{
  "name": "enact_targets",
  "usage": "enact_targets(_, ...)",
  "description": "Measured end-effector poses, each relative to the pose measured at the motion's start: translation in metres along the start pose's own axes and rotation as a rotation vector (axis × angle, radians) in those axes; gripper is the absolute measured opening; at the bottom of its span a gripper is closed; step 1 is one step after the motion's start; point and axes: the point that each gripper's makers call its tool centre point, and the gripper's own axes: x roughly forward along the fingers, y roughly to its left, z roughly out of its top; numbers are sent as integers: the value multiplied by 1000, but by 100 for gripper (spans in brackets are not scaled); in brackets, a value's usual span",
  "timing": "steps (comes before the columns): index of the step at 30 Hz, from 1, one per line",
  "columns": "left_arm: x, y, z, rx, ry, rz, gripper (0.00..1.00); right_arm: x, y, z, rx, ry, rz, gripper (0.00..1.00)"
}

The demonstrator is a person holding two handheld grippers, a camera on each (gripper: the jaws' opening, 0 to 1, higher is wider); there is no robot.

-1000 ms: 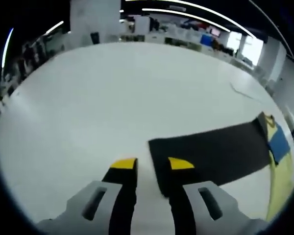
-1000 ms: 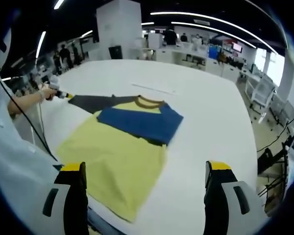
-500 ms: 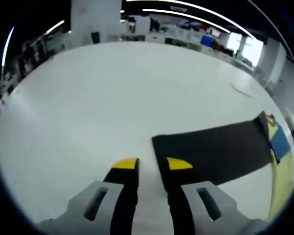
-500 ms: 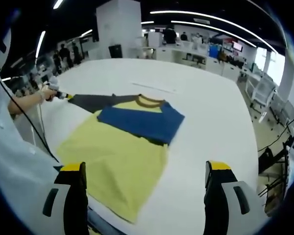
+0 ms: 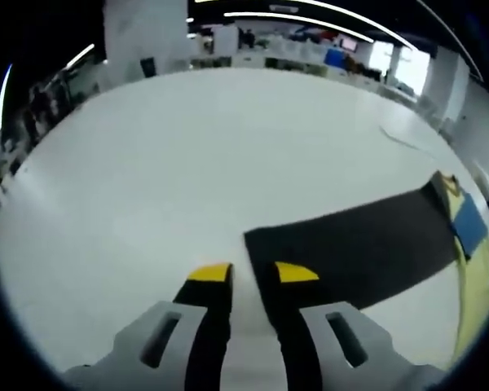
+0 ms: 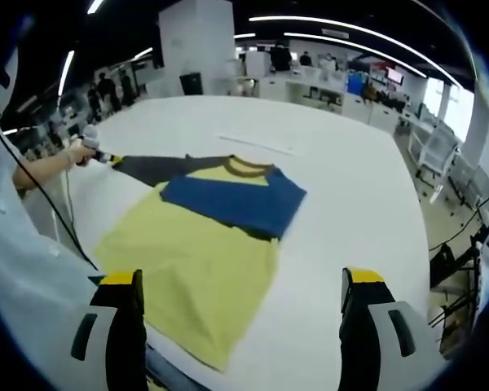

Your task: Fold the garment on the visible template until the final outline fits inside the template.

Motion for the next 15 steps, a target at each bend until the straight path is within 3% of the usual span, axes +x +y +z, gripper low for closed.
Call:
enact_targets(3, 0, -1, 0, -8, 5, -15, 16, 1, 1, -1, -3, 3, 6, 100)
enact_targets(6, -2, -11, -1, 28, 20, -68, 25, 2, 2, 1, -4, -1, 10, 100)
enact_targets(9, -2, -4, -1, 99, 42, -19, 22, 4, 3, 2, -10, 1, 16, 100)
enact_targets(10, 0, -8, 0, 44, 33, -33, 22, 4, 3, 2, -11, 0, 18, 100)
enact_targets(15, 2, -3, 3, 24, 4, -21, 17, 3, 3, 2, -10, -4, 20, 100)
